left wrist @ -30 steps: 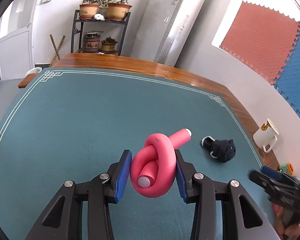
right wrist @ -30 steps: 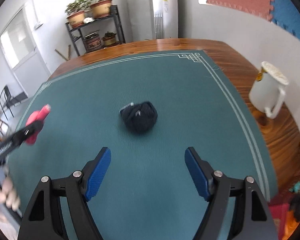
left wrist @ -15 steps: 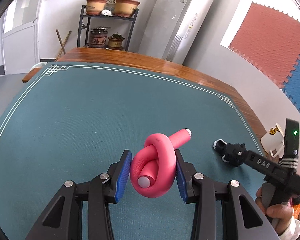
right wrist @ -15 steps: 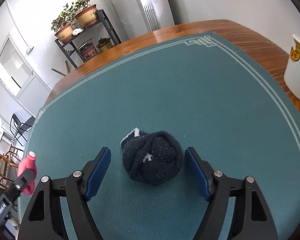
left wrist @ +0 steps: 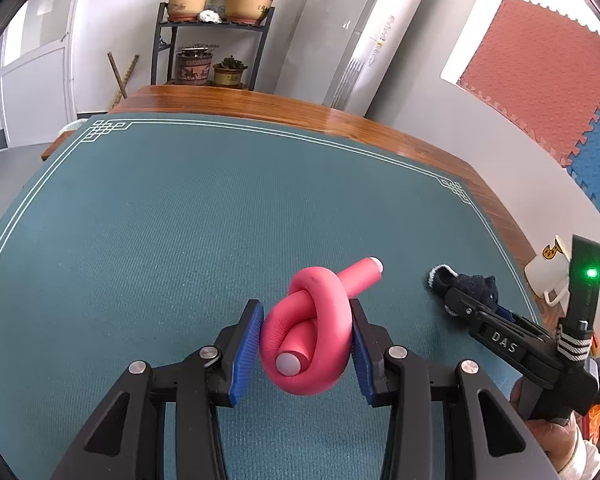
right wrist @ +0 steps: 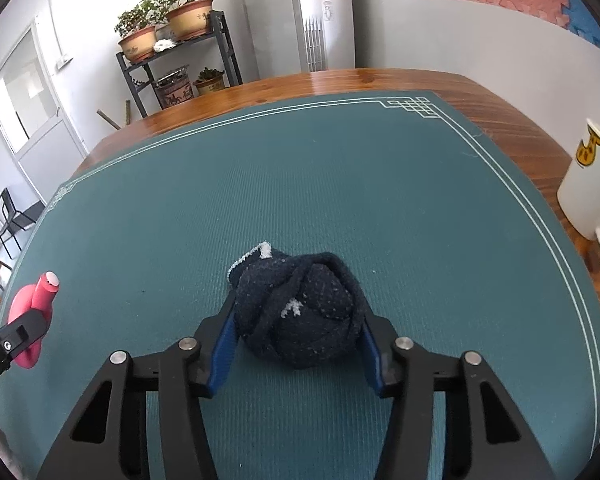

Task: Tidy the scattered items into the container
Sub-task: 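Carry the pink knot and navy ball to the red box and release both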

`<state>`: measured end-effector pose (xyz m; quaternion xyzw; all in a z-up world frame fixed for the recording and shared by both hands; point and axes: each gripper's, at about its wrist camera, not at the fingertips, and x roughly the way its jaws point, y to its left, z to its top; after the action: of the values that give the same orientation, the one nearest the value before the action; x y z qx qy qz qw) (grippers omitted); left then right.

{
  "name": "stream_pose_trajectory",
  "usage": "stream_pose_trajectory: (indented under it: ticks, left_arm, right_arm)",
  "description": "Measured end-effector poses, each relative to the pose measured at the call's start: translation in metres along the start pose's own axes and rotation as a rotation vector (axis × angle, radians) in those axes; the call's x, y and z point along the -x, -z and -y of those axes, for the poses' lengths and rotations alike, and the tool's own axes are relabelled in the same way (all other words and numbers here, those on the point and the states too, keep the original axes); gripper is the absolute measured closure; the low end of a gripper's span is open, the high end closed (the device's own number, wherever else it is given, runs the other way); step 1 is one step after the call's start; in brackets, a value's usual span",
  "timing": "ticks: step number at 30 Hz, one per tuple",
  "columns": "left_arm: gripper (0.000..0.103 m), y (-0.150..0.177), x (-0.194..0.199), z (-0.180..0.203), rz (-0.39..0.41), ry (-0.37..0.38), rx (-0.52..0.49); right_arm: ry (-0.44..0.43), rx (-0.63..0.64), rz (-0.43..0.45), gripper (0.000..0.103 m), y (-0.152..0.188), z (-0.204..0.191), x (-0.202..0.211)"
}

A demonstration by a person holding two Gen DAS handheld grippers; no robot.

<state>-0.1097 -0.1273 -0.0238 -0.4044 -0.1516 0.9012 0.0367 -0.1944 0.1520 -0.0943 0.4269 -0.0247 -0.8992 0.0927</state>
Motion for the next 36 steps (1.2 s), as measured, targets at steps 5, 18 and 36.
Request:
stream_pose_trajectory:
  ticks: [5,18,36]
  left_arm:
    - [0.060,0.002,0.002,0.004,0.003,0.007,-0.014]
    - [0.060,0.012,0.019,0.031,0.030,0.052,-0.091]
    - [0.060,0.046,0.052,0.115,0.007,0.171,-0.269]
  right_arm:
    - [-0.014,-0.022,0.036,0.047,0.008,0.010,0.025]
    - [0.005,-0.125,0.147,0.047,0.058,0.057,0.139]
    - [0.442,-0.428,0.337,0.046,0.203,0.225,0.346]
